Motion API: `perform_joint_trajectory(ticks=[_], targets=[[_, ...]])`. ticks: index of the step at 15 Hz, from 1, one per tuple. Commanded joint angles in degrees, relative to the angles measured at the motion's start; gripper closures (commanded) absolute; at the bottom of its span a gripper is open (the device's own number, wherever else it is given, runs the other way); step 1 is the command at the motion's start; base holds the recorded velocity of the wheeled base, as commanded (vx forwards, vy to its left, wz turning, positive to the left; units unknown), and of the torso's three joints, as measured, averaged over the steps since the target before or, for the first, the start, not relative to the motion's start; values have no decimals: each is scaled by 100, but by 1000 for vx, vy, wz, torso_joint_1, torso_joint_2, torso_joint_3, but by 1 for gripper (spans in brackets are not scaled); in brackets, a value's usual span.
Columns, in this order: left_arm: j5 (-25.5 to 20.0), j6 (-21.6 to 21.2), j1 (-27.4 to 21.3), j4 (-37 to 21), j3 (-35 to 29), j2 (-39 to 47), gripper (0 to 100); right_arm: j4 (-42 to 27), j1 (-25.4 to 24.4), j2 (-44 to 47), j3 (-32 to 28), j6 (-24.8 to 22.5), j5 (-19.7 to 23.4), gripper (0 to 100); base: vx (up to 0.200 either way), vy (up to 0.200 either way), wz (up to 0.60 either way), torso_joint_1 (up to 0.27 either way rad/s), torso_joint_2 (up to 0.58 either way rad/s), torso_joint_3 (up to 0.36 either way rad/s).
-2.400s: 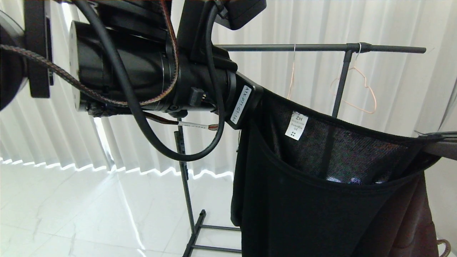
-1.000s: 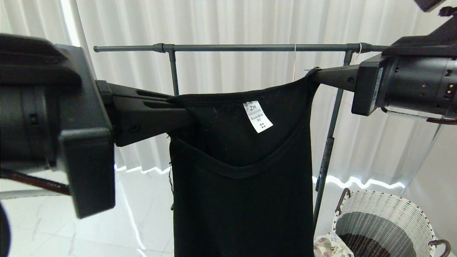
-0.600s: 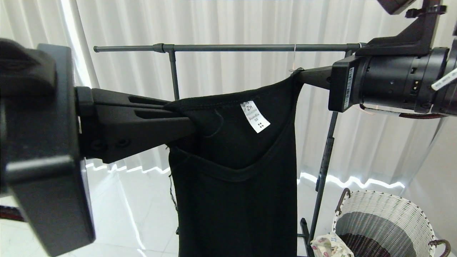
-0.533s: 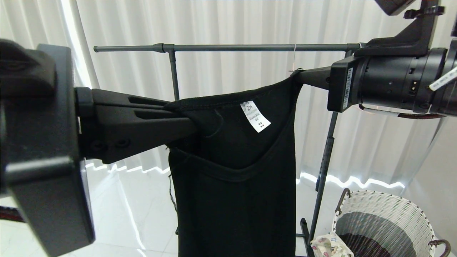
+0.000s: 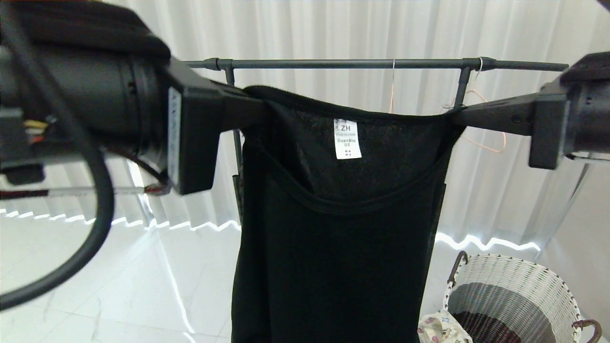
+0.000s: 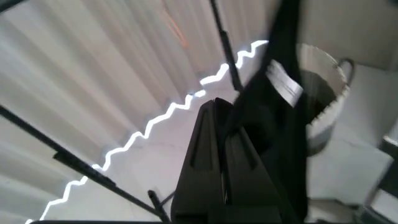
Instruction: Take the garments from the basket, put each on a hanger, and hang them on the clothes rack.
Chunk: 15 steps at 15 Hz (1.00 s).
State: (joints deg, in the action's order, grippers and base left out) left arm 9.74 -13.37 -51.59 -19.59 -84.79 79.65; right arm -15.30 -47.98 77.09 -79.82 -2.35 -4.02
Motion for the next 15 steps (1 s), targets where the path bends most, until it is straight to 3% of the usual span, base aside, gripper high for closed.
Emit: perform_joint_trajectory(ticks=[1, 7, 11, 15], targets=[[2, 1, 518, -1, -618, 789, 100, -386, 8, -669, 63, -90, -2, 100, 0, 0, 0, 0, 0, 0], [2, -16, 483, 8, -557, 771, 100, -316, -1, -652, 213, -99, -11, 100, 0, 0, 0, 0, 0, 0], [2, -763, 431, 17, -688, 762, 100, -202, 8, -669, 274, -99, -55, 100, 0, 0, 0, 0, 0, 0], [72, -763, 422, 25, -697, 789, 100, -202, 8, -687, 362, -90, -266, 100, 0, 0, 0, 0, 0, 0]])
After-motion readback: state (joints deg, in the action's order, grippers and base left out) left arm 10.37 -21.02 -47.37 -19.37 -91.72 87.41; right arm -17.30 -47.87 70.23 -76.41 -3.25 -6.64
